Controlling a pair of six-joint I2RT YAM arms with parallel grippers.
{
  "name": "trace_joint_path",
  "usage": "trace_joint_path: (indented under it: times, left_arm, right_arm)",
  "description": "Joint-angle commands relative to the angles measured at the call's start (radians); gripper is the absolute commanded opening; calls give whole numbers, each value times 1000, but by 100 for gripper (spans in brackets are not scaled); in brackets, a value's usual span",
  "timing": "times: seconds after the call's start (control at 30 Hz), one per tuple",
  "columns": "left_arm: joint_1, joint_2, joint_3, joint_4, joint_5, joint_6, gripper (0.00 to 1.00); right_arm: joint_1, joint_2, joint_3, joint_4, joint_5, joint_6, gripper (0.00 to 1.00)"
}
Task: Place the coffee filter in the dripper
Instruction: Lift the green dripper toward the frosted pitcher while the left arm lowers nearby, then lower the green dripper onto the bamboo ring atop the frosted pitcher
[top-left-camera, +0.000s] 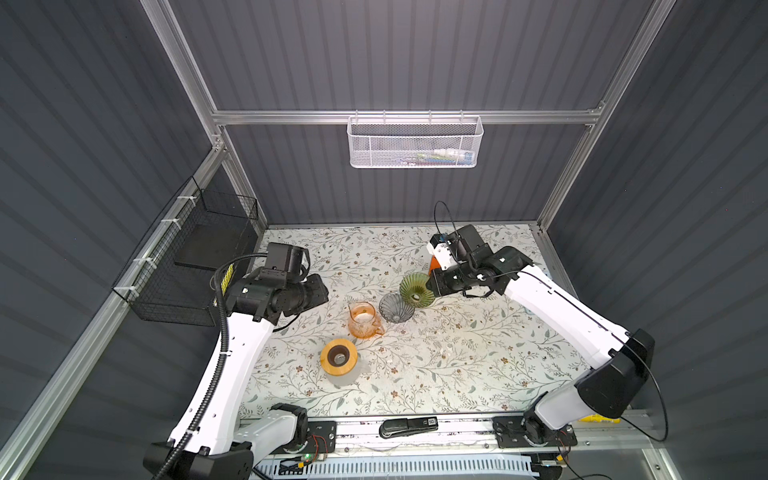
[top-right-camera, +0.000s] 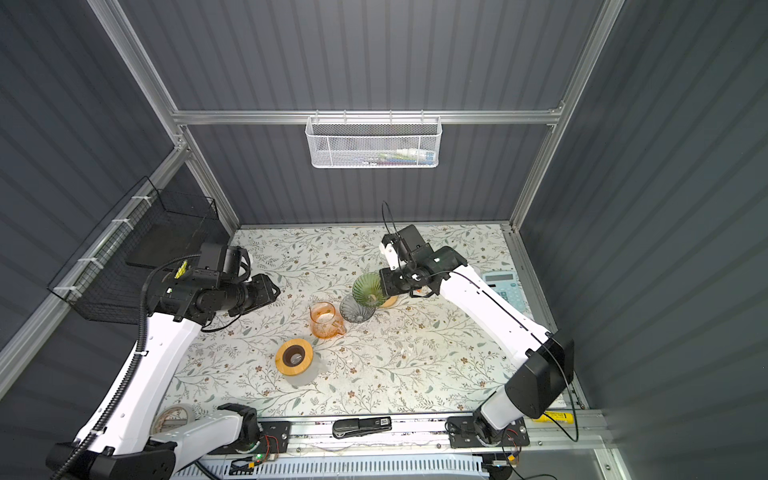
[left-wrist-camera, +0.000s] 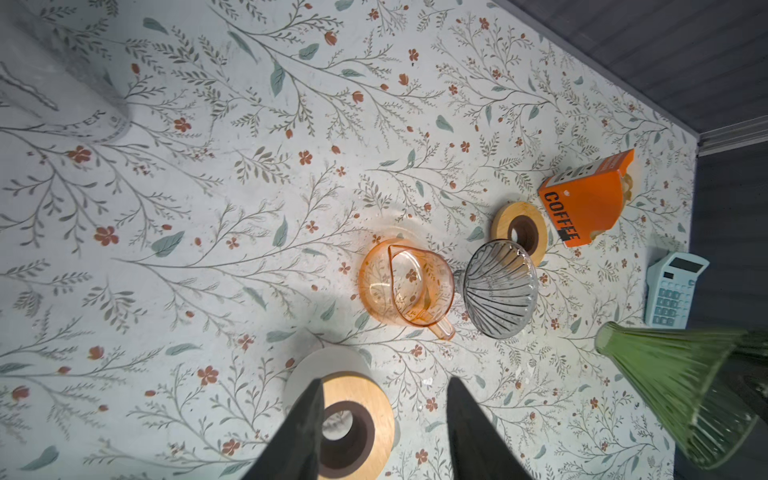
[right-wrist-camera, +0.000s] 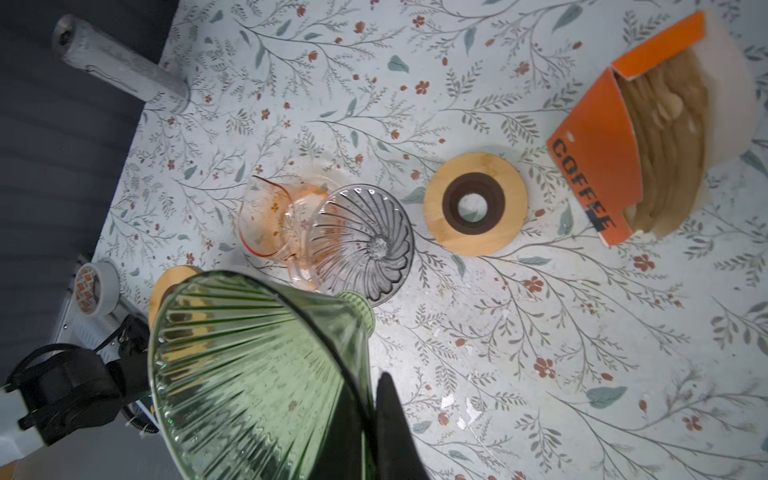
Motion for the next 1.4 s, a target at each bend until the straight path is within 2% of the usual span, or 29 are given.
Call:
trace_joint_path:
  times: [0.0,0.3,0.63,0.93,1.37]
  left_arm:
    - [-6,-42,38,-162,-75,-20,47]
    - [-6,-139,66,-308,-104,-70,45]
    - [-6,-203,57,-386,-68,-87,45]
    - [-6,-244,-36,-362,-30,-71,43]
    - [-6,-297,-159,-281,52,-81,37]
  right_arm:
    - [59,49,87,-38,-42,-18,0]
    - [210,197,260,-50,-102,-14,0]
    - [344,329,340,-52,-162,-6,0]
    - [400,409,358,-29,-181,17,0]
    - [411,515,432,-42,-189,11,0]
